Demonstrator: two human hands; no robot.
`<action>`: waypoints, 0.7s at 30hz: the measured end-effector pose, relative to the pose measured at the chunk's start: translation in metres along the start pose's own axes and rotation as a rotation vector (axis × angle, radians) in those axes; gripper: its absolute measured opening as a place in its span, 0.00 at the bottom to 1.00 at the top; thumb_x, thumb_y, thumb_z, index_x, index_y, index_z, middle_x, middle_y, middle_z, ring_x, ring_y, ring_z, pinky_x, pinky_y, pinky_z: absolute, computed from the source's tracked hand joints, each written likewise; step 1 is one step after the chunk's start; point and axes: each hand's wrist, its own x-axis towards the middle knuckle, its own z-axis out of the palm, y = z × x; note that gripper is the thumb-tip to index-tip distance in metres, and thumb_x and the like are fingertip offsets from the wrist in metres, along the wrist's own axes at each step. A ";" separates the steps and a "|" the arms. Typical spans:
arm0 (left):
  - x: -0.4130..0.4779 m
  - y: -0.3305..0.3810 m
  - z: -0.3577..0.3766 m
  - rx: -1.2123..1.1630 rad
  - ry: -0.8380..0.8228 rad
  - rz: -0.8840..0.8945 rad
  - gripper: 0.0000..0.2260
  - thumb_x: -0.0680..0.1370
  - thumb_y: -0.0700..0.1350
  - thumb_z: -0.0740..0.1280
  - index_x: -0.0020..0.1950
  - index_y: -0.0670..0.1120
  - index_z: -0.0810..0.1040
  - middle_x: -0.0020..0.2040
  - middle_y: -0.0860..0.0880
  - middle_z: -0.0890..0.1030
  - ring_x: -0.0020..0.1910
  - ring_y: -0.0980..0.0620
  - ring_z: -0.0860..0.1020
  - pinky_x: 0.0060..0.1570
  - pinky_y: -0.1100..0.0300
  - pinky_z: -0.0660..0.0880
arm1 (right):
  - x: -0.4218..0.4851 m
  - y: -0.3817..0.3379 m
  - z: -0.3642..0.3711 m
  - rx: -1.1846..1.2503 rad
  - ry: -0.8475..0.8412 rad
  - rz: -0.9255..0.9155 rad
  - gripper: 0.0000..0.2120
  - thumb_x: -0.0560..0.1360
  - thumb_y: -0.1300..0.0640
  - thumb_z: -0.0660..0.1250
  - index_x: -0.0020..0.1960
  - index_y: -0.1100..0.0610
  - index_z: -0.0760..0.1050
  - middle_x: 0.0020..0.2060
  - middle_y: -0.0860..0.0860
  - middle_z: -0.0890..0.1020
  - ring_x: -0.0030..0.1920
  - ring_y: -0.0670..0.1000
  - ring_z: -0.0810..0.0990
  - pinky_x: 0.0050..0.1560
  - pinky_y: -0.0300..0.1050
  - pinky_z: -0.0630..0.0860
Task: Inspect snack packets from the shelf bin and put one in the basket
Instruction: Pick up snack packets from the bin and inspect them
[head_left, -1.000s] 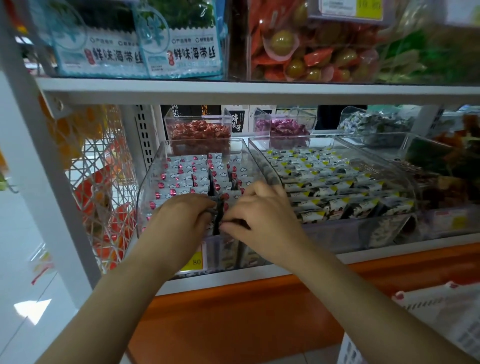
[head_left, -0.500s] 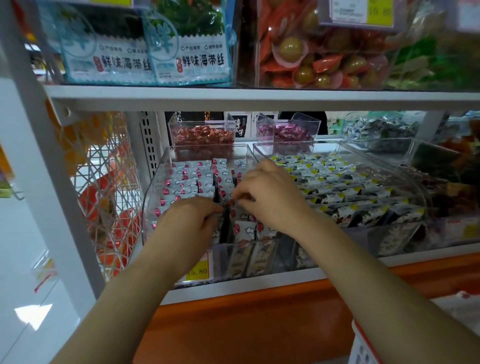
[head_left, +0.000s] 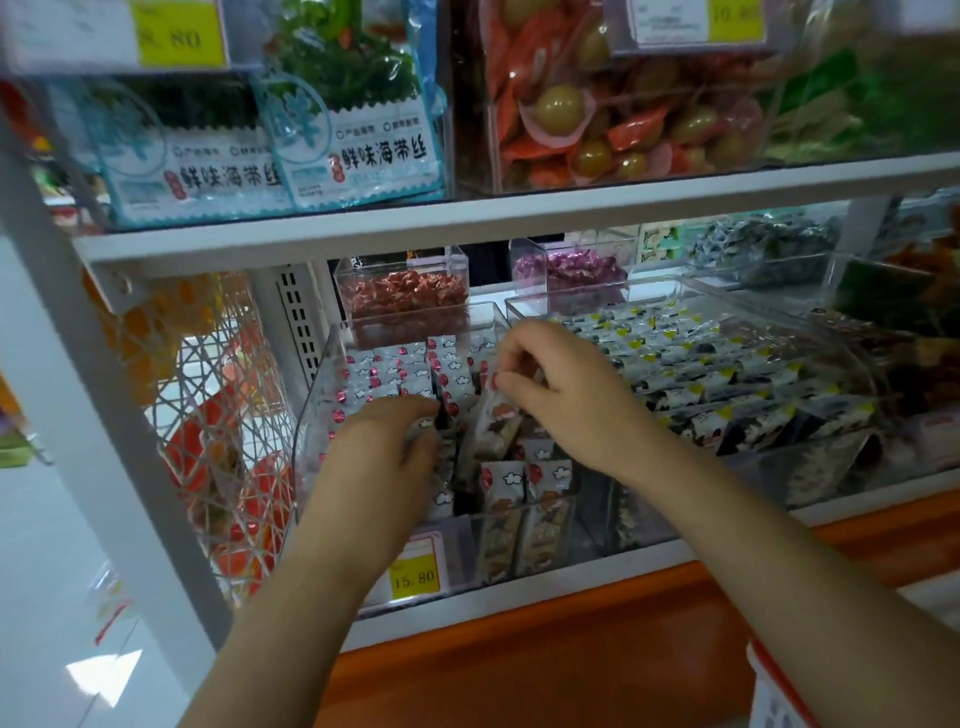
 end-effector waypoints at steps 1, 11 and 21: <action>-0.001 0.001 0.000 -0.019 0.014 -0.012 0.15 0.80 0.42 0.61 0.66 0.49 0.74 0.65 0.49 0.75 0.58 0.51 0.75 0.51 0.67 0.69 | -0.002 0.000 -0.002 0.033 0.059 0.017 0.03 0.77 0.60 0.64 0.44 0.56 0.70 0.39 0.48 0.74 0.41 0.49 0.73 0.42 0.44 0.70; -0.002 0.009 0.002 -0.306 0.016 -0.146 0.13 0.79 0.47 0.62 0.63 0.50 0.75 0.48 0.61 0.76 0.45 0.67 0.73 0.39 0.75 0.66 | -0.014 0.013 -0.012 0.590 0.281 0.393 0.07 0.79 0.63 0.61 0.41 0.60 0.71 0.36 0.51 0.78 0.33 0.44 0.77 0.33 0.37 0.77; -0.001 0.013 0.002 -0.505 -0.019 -0.266 0.07 0.78 0.50 0.62 0.42 0.57 0.77 0.36 0.58 0.79 0.32 0.66 0.77 0.31 0.68 0.71 | -0.021 0.014 -0.014 0.888 0.289 0.477 0.08 0.78 0.64 0.62 0.40 0.61 0.74 0.41 0.57 0.79 0.38 0.51 0.80 0.34 0.39 0.79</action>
